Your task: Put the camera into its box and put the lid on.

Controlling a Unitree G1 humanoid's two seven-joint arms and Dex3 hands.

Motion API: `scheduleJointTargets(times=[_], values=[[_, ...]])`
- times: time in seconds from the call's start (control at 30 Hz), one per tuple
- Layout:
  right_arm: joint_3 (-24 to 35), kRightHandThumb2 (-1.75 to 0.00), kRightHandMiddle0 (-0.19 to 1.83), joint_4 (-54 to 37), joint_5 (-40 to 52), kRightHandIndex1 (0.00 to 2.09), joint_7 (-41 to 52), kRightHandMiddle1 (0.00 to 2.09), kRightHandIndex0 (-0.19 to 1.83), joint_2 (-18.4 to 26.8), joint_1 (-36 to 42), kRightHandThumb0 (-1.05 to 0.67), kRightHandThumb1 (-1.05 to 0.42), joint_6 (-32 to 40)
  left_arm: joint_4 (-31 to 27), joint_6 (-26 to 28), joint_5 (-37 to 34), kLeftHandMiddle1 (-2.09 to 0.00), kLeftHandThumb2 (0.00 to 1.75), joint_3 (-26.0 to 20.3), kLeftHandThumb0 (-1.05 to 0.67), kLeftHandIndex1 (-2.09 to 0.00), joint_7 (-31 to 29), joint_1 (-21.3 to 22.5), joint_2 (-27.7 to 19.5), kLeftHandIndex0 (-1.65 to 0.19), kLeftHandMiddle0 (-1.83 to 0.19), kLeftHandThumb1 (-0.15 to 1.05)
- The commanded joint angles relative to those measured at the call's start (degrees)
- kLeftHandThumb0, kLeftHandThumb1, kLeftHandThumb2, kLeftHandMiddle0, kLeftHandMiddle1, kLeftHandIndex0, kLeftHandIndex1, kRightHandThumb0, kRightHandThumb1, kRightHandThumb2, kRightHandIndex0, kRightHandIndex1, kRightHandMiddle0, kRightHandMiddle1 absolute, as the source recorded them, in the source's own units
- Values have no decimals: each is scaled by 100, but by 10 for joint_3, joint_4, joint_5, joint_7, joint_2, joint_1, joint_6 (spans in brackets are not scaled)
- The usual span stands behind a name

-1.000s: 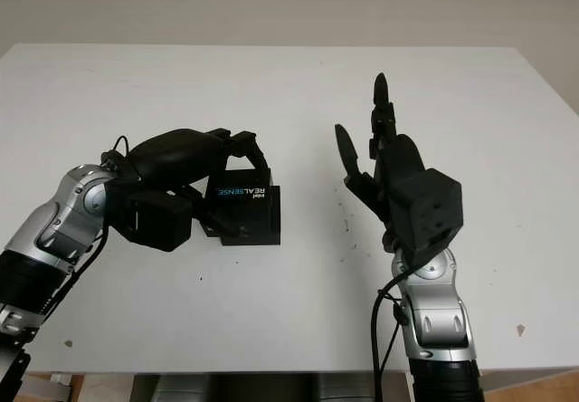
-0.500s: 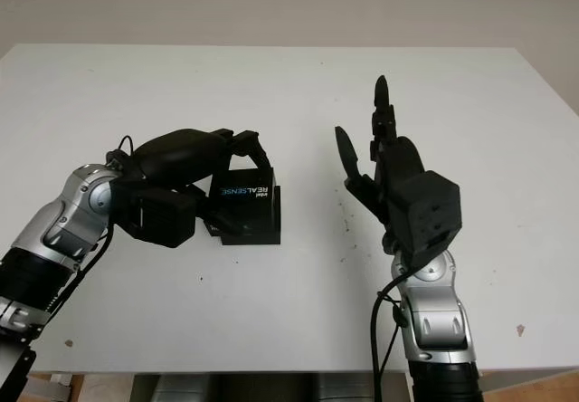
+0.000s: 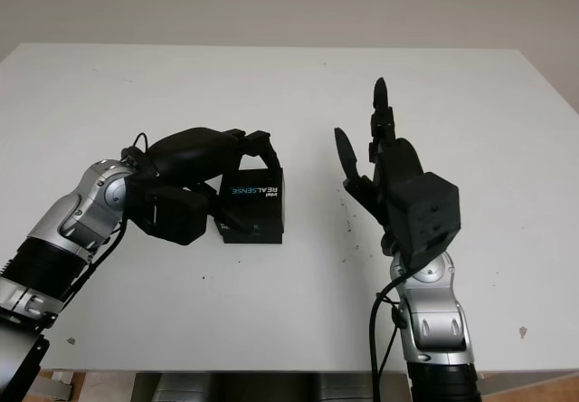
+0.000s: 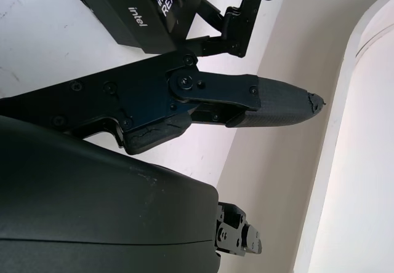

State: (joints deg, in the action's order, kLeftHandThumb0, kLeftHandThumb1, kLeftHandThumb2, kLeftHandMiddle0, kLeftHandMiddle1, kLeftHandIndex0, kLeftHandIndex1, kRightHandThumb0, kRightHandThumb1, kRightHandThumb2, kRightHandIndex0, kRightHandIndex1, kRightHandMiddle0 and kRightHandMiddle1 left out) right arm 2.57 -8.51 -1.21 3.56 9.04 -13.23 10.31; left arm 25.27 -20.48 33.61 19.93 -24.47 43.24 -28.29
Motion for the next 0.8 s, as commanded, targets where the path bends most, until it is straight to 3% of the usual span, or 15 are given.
scheduleJointTargets(times=[0.0, 0.43, 0.73, 0.77], values=[[1, -52, -19, -11, -1, 0, -2, 0, -19, -1, 2, -81, -105, 0, 9, 2, 0, -209, 5, 3, -14, -209, 9, 27, 11, -47, -73, 97], [2, -51, -19, -12, 3, 0, 0, 0, -19, -3, 3, -81, -105, -3, 19, 3, 14, -209, 5, 14, -13, -209, 11, 29, 16, -55, -80, 97], [3, -52, -19, -12, 8, 0, 5, 0, -19, -1, 4, -80, -105, -5, 14, -2, 25, -209, 5, 17, -13, -209, 28, 11, 12, -45, -72, 97], [3, -52, -19, -13, 6, 0, 4, 0, -19, 0, 4, -81, -105, -2, 13, -2, 38, -209, 5, 23, -19, -209, 36, 11, 8, -31, -60, 96]])
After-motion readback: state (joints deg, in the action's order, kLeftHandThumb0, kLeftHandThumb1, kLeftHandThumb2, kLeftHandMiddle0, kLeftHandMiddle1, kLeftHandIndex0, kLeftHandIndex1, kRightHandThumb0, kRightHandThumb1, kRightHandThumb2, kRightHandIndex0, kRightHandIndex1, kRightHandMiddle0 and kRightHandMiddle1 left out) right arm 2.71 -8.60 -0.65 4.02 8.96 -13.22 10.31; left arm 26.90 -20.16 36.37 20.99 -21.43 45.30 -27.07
